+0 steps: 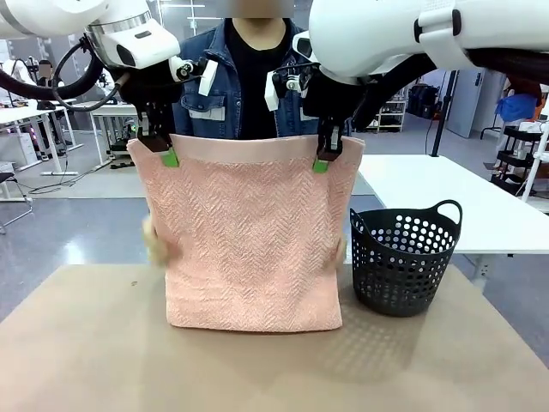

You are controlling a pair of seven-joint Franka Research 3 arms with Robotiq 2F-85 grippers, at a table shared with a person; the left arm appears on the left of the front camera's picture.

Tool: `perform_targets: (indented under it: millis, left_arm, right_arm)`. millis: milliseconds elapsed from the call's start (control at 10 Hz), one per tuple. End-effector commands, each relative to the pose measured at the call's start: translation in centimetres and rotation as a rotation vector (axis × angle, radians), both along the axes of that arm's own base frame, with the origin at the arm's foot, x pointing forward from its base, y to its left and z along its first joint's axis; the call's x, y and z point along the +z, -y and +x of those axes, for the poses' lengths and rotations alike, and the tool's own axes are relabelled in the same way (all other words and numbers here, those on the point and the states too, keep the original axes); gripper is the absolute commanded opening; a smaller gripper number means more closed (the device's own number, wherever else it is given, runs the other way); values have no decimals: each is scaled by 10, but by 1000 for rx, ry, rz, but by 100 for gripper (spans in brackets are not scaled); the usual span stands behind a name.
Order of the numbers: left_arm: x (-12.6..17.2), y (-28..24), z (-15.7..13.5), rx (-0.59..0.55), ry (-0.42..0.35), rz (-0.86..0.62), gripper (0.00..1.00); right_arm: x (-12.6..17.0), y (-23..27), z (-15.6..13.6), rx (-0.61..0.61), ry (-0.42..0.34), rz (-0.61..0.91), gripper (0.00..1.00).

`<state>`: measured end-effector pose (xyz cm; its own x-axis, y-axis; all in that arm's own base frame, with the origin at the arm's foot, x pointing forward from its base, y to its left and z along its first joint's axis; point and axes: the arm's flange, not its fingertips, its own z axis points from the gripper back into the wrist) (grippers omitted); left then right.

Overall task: Fold the towel.
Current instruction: Release the end of the 100 cm Hotel Towel you were holding and grab the top end of the folded side, then release the end of the 100 cm Hotel Towel you were holding.

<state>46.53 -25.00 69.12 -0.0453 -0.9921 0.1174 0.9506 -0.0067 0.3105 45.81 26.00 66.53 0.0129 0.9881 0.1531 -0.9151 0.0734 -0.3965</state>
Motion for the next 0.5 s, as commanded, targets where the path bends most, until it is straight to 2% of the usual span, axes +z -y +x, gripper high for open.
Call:
perform_targets:
  millis: [0, 400]
  left_arm:
    - [3, -2, 0, 1, 11, 11, 0]
    - [3, -2, 0, 1, 11, 11, 0]
  right_arm:
    - [3, 3, -1, 9, 9, -8, 0]
    - [3, 3, -1, 9, 9, -8, 0]
